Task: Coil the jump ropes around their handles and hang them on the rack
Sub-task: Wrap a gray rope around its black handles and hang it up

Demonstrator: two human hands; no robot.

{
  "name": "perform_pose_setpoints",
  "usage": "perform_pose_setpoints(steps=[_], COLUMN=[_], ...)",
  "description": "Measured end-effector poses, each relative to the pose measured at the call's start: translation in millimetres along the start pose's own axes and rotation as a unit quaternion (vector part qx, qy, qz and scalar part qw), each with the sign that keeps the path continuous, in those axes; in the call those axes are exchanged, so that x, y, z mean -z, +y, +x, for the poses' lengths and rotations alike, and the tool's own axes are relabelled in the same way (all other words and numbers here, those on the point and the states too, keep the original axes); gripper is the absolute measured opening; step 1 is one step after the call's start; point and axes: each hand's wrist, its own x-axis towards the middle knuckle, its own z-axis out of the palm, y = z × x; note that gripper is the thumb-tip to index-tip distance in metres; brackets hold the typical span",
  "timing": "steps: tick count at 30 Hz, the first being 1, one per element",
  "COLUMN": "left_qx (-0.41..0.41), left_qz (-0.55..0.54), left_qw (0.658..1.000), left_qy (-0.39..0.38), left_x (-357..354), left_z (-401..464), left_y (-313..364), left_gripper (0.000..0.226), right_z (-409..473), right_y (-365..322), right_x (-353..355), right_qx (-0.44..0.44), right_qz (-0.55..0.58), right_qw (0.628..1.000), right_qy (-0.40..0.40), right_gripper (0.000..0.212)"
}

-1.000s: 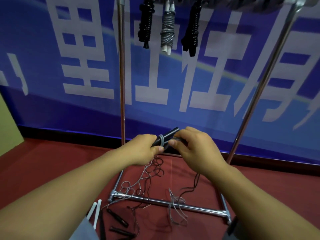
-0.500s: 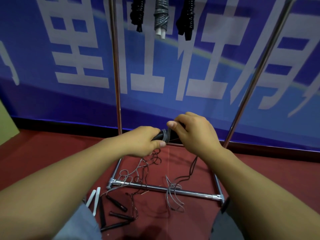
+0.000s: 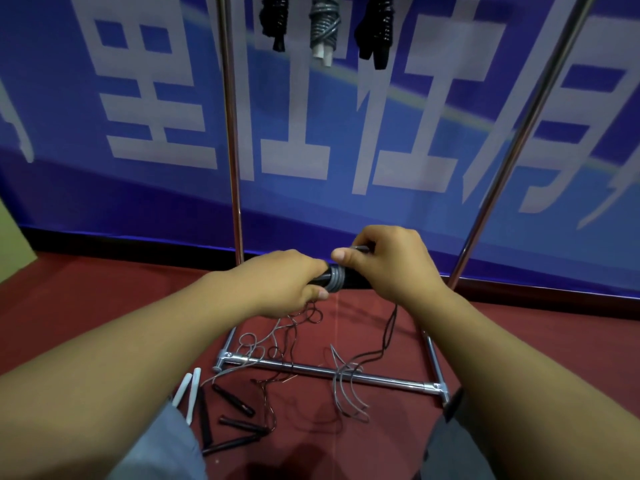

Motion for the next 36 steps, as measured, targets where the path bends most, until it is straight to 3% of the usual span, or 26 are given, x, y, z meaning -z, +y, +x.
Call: perform_pose_setpoints(steps=[5, 8, 13, 20, 23, 27, 32, 36], left_qx=[-0.047, -0.087, -0.138, -0.173, -0.156, -0.138, -0.074, -0.014], left_qz=[0.122, 0.158, 0.157, -0.052, -0.186, -0.348, -0.456, -0.496], left_qw=[0.990, 0.982, 0.972, 0.967, 0.953, 0.906, 0.857, 0.834], left_qy=[0.048, 0.062, 0.111, 0.177, 0.181, 0.198, 0.229, 0.241], left_x=[5, 5, 6, 5, 4, 8, 17, 17], left_z=[-6, -11, -17, -21, -18, -14, -8, -4], left_y=[4, 6, 9, 1, 0, 2, 2, -1], left_gripper=[0.031, 0.028, 0.028, 0.030, 0.019, 0.006, 0.013, 0.018], right_z=[5, 5, 6, 5, 5, 7, 13, 10], right_y=[6, 13, 24, 21, 14, 7, 3, 5], right_x=[6, 10, 19, 20, 17, 9, 12, 15], right_qx=[-0.080, -0.112, -0.119, -0.095, -0.129, -0.187, -0.203, -0.141], right_qz=[0.143, 0.264, 0.361, 0.386, 0.428, 0.463, 0.487, 0.491], right_qw=[0.983, 0.944, 0.881, 0.874, 0.858, 0.839, 0.834, 0.845], right_qy=[-0.081, -0.161, -0.282, -0.280, -0.252, -0.215, -0.159, -0.158], right_gripper=[0.035, 0.031, 0.028, 0.063, 0.046, 0.020, 0.042, 0.029])
